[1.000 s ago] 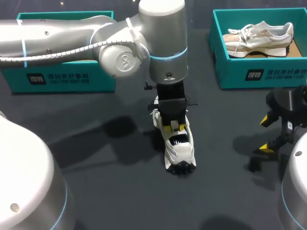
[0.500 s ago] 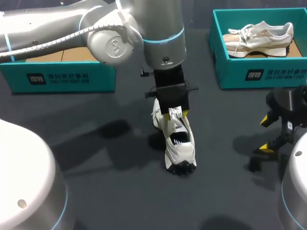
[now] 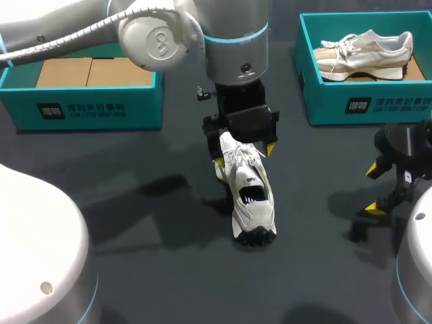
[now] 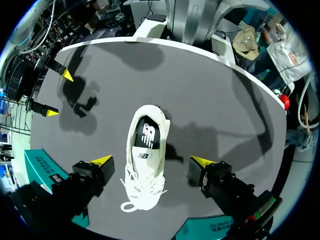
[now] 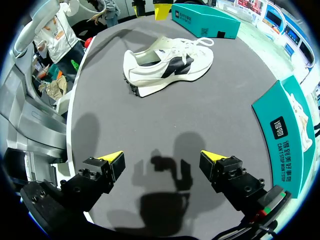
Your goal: Take the shoe out of the shoebox, open the shoe tongue, remove and reinsert the insole, then place the shoe into the shoebox
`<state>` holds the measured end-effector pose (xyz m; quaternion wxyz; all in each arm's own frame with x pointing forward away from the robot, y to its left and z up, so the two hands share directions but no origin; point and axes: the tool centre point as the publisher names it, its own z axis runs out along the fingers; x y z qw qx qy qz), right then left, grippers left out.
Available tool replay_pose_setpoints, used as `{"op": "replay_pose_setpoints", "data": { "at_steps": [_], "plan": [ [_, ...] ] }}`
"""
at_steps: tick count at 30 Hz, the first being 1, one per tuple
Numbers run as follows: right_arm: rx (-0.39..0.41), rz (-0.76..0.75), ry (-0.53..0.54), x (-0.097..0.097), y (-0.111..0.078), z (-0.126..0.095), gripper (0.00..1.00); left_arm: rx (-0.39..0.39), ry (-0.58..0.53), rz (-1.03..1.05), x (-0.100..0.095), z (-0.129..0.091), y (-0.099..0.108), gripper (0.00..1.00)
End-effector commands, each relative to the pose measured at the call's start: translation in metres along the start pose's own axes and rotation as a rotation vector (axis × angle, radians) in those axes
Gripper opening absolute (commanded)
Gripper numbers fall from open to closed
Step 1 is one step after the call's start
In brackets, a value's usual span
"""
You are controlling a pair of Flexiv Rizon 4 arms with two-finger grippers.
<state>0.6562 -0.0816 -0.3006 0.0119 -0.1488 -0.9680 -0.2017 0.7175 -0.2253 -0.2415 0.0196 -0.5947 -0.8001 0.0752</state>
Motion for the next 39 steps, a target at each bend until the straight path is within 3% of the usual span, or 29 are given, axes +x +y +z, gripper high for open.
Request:
{"op": "replay_pose_setpoints", "data": {
  "at_steps": [1, 9, 13, 14, 15, 25, 28, 32, 34, 39],
  "plan": [
    [0.002, 0.001, -0.003, 0.002, 0.000, 0.000, 1.00, 0.001, 0.005, 0.000, -0.002, 0.001, 0.001, 1.00],
    [0.002, 0.001, -0.003, 0.002, 0.000, 0.000, 1.00, -0.005, 0.015, -0.117, 0.007, 0.001, -0.013, 1.00],
    [0.002, 0.001, -0.003, 0.002, 0.000, 0.000, 1.00, 0.011, 0.053, -0.393, 0.012, -0.009, -0.030, 1.00],
    [0.002, 0.001, -0.003, 0.002, 0.000, 0.000, 1.00, -0.006, 0.046, -0.449, 0.013, -0.010, -0.032, 1.00],
    [0.002, 0.001, -0.003, 0.002, 0.000, 0.000, 1.00, -0.087, 0.000, -0.554, 0.014, -0.013, -0.036, 1.00],
    [0.002, 0.001, -0.003, 0.002, 0.000, 0.000, 1.00, -0.087, 0.000, -0.554, 0.014, -0.013, -0.036, 1.00],
    [0.002, 0.001, -0.003, 0.002, 0.000, 0.000, 1.00, -0.014, -0.003, -0.652, 0.020, -0.002, -0.043, 1.00],
    [0.002, 0.001, -0.003, 0.002, 0.000, 0.000, 1.00, 0.014, -0.025, -0.834, 0.024, 0.011, -0.064, 1.00],
    [0.002, 0.001, -0.003, 0.002, 0.000, 0.000, 1.00, -0.068, -0.074, -0.930, 0.026, 0.012, -0.071, 1.00],
    [0.002, 0.001, -0.003, 0.002, 0.000, 0.000, 1.00, -0.068, -0.074, -0.930, 0.026, 0.012, -0.071, 1.00]
  ]
}}
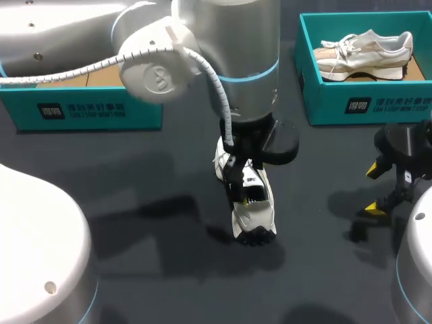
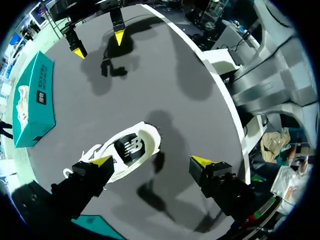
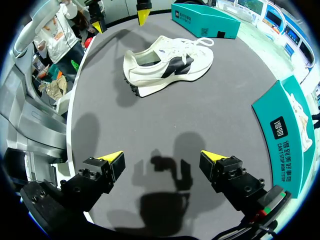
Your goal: Take the shoe out of the shoebox, open the shoe tongue, remove and reinsert the insole, then place the shoe into the shoebox
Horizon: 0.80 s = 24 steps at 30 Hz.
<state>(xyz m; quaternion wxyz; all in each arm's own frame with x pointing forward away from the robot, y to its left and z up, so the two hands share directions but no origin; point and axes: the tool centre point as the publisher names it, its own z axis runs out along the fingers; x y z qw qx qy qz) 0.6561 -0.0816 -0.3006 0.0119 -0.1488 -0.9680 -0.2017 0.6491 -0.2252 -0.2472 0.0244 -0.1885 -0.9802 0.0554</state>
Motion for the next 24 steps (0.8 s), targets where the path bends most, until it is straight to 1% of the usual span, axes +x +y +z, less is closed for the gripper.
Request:
{"op": "replay_pose_setpoints", "data": {
  "at_steps": [1, 2, 5, 7, 11, 19, 21, 23, 24],
  "plan": [
    [0.002, 0.001, -0.003, 0.002, 0.000, 0.000, 1.00, -0.012, -0.043, -0.035, 0.009, -0.002, 0.000, 1.00],
    [0.002, 0.001, -0.003, 0.002, 0.000, 0.000, 1.00, -0.012, -0.043, -0.035, 0.009, -0.002, 0.000, 1.00],
    [0.002, 0.001, -0.003, 0.002, 0.000, 0.000, 1.00, 0.008, -0.028, -0.046, 0.009, 0.012, -0.004, 1.00],
    [0.002, 0.001, -0.003, 0.002, 0.000, 0.000, 1.00, 0.001, -0.035, -0.083, 0.006, 0.022, -0.007, 1.00],
    [0.002, 0.001, -0.003, 0.002, 0.000, 0.000, 1.00, 0.015, -0.016, -0.120, 0.005, 0.039, -0.010, 1.00],
    [0.002, 0.001, -0.003, 0.002, 0.000, 0.000, 1.00, -0.015, -0.036, -0.204, 0.006, 0.064, -0.016, 1.00],
    [0.002, 0.001, -0.003, 0.002, 0.000, 0.000, 1.00, -0.005, -0.018, -0.214, 0.007, 0.069, -0.016, 1.00],
    [0.002, 0.001, -0.003, 0.002, 0.000, 0.000, 1.00, -0.014, -0.035, -0.237, 0.008, 0.074, -0.016, 1.00],
    [0.002, 0.001, -0.003, 0.002, 0.000, 0.000, 1.00, -0.007, -0.020, -0.242, 0.008, 0.077, -0.016, 1.00]
  ]
}}
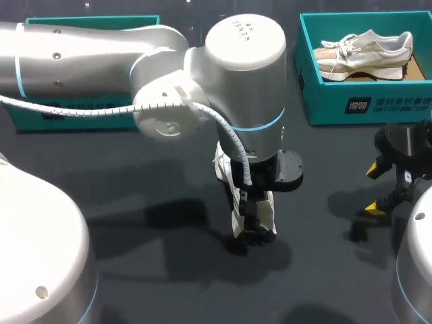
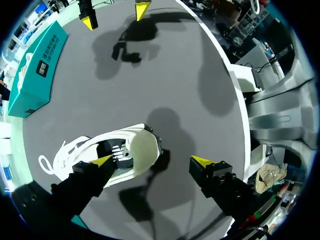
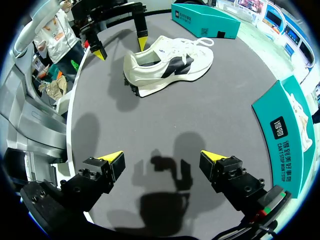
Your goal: Take the shoe out of the shoebox, open the shoe tongue, remove and reinsert the insole, then place the shoe into the shoebox
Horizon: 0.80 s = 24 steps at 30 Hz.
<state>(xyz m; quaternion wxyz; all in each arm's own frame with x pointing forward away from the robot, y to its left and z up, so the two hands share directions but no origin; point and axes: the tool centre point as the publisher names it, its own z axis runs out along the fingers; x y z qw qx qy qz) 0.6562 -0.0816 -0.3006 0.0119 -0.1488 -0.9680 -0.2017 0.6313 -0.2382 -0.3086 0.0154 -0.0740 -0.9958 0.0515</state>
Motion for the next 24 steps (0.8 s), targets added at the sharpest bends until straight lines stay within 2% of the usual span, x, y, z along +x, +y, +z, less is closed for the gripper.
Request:
{"op": "replay_pose_setpoints", "data": {
  "at_steps": [1, 7, 15, 24],
  "plan": [
    [0.002, 0.001, -0.003, 0.002, 0.000, 0.000, 1.00, -0.001, 0.009, -0.025, 0.000, 0.017, -0.006, 1.00],
    [0.002, 0.001, -0.003, 0.002, 0.000, 0.000, 1.00, 0.002, 0.030, -0.075, -0.001, 0.033, -0.007, 1.00],
    [0.002, 0.001, -0.003, 0.002, 0.000, 0.000, 1.00, -0.022, -0.028, -0.153, 0.001, 0.053, -0.009, 1.00],
    [0.002, 0.001, -0.003, 0.002, 0.000, 0.000, 1.00, -0.022, -0.045, -0.207, -0.005, 0.065, -0.011, 1.00]
  ]
}}
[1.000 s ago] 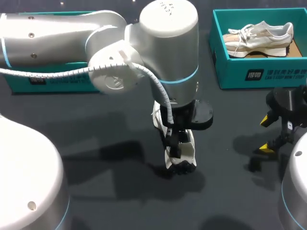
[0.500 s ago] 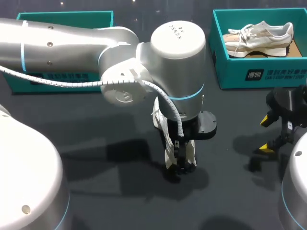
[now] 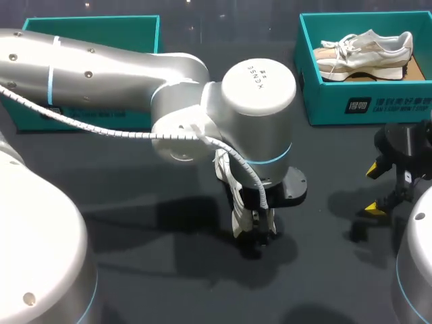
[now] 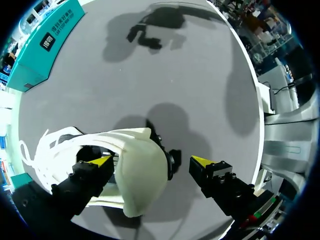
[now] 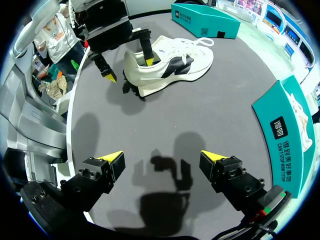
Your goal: Take the shoe out of the shoebox, open the shoe tongue, remove and reinsert the insole, then place the shoe into the shoebox
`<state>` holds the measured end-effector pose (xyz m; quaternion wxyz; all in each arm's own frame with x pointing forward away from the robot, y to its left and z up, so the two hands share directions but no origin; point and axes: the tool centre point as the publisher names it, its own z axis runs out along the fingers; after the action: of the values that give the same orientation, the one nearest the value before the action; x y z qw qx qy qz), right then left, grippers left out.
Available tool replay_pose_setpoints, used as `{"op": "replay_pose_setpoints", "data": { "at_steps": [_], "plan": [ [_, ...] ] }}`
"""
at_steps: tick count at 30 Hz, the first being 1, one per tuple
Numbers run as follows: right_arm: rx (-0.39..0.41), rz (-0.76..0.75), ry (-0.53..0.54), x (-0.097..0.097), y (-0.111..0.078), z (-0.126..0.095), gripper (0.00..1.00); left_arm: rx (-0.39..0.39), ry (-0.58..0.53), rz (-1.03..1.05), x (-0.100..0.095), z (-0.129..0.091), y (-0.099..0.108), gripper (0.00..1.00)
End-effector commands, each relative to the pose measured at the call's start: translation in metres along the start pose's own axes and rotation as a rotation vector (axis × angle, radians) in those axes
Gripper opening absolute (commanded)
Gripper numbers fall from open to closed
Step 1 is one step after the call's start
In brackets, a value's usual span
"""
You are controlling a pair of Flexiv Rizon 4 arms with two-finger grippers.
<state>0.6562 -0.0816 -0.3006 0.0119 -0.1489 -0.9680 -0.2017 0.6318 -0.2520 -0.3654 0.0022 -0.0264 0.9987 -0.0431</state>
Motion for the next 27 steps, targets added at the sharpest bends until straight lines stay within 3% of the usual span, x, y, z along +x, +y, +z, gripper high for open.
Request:
{"op": "replay_pose_setpoints", "data": {
  "at_steps": [1, 7, 12, 13, 16, 19, 27],
  "plan": [
    [0.002, 0.001, -0.003, 0.002, 0.000, 0.000, 1.00, -0.008, -0.006, -0.012, 0.000, 0.008, -0.004, 0.97],
    [0.002, 0.001, -0.003, 0.002, 0.000, 0.000, 1.00, -0.018, -0.011, -0.032, -0.002, 0.013, -0.004, 0.89],
    [0.002, 0.001, -0.003, 0.002, 0.000, 0.000, 1.00, -0.025, -0.015, -0.044, -0.003, 0.017, -0.004, 0.71],
    [0.002, 0.001, -0.003, 0.002, 0.000, 0.000, 1.00, -0.026, -0.014, -0.046, -0.003, 0.017, -0.004, 0.56],
    [0.002, 0.001, -0.003, 0.002, 0.000, 0.000, 1.00, -0.026, -0.007, -0.048, -0.002, 0.018, -0.003, 0.33],
    [0.002, 0.001, -0.003, 0.002, 0.000, 0.000, 1.00, -0.025, 0.001, -0.047, -0.001, 0.017, -0.002, 0.00],
    [0.002, 0.001, -0.003, 0.002, 0.000, 0.000, 1.00, -0.021, 0.009, -0.042, 0.001, 0.013, 0.001, 0.00]
  ]
}}
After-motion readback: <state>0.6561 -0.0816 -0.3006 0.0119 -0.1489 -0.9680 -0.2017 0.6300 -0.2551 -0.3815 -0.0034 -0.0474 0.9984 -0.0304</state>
